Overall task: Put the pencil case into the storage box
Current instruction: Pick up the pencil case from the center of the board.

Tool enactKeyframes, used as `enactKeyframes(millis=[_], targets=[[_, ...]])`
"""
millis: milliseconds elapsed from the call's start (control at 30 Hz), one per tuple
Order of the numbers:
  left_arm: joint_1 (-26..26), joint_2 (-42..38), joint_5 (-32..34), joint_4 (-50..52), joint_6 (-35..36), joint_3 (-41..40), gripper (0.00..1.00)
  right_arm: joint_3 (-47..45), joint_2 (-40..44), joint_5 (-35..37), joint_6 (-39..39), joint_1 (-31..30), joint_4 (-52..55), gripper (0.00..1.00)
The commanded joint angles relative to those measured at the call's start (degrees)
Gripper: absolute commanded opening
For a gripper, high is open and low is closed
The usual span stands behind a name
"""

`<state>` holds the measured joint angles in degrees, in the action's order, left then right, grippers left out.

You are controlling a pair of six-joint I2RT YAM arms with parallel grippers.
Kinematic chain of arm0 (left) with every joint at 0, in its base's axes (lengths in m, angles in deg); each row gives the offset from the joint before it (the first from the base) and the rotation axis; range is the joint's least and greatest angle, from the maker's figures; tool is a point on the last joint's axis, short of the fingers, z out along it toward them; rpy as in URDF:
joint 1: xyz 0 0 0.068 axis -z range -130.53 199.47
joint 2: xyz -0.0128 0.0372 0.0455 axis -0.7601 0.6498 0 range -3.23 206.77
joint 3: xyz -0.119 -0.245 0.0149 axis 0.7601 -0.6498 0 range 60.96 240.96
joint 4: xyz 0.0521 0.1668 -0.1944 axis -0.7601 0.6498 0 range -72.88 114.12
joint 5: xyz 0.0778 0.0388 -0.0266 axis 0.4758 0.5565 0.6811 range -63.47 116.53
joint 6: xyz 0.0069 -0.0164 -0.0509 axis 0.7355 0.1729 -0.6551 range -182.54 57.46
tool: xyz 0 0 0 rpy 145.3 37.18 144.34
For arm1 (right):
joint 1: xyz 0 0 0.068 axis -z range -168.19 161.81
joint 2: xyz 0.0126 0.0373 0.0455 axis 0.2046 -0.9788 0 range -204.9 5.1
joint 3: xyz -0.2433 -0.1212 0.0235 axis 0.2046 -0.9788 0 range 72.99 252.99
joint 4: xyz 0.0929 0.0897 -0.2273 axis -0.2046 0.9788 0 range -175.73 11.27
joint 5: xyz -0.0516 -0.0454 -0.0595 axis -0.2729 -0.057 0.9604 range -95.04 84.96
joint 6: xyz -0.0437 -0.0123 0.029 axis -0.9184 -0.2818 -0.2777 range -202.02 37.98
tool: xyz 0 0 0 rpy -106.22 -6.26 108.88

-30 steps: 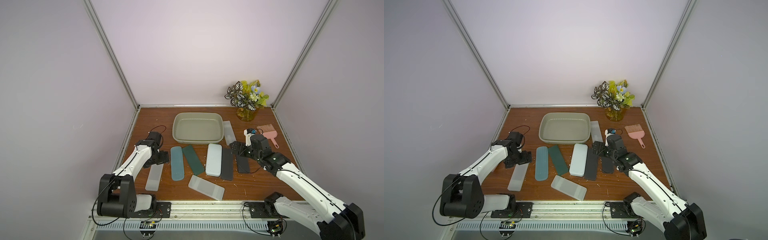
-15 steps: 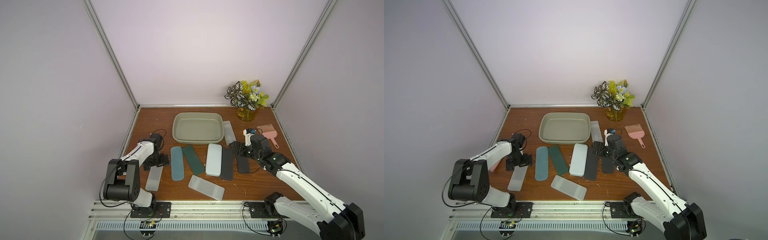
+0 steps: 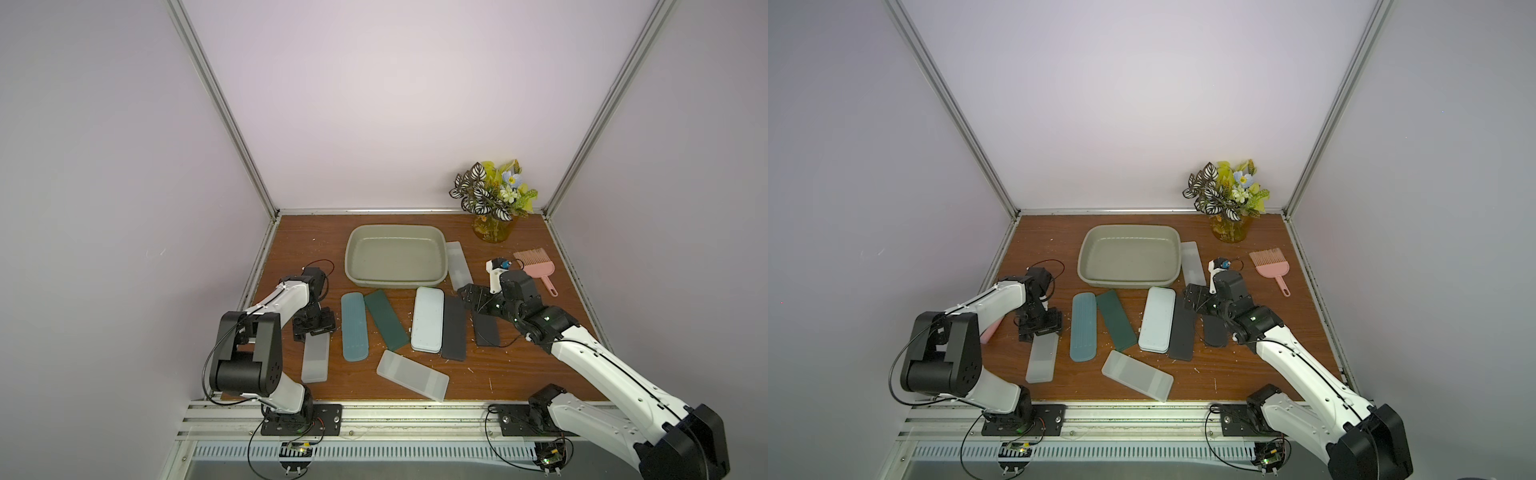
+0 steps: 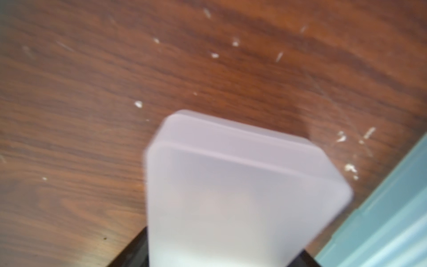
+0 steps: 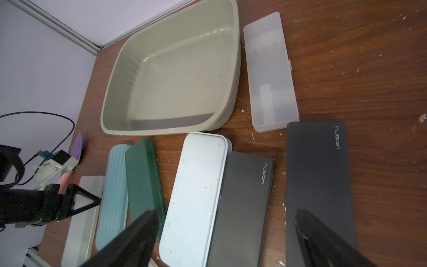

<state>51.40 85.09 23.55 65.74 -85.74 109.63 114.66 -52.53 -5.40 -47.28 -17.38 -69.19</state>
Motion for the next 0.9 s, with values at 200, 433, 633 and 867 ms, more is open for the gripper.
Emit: enactKeyframes(millis=[200, 433, 633, 867], targets=[[-0.44, -1.06, -3.77, 0.73, -1.12, 4.49, 0.68, 1.39, -0.56, -0.41, -0.46, -0.25, -1.16, 0.99], [0.16, 0.12, -2.36, 0.68, -1.65, 3.56, 0.83, 1.31, -0.03, -0.21, -0.64, -0.25, -0.54, 0.99], [0.44, 1.03, -1.03, 0.60, -1.47, 2.98, 0.89, 1.04, -0.01, -0.25, -0.71, -0.24, -0.62, 0.99], [1.83, 2.82, 0.35, 0.25, -1.38, 3.06, 0.86, 0.52, -0.25, -0.55, -0.64, -0.19, -1.13, 0.99]])
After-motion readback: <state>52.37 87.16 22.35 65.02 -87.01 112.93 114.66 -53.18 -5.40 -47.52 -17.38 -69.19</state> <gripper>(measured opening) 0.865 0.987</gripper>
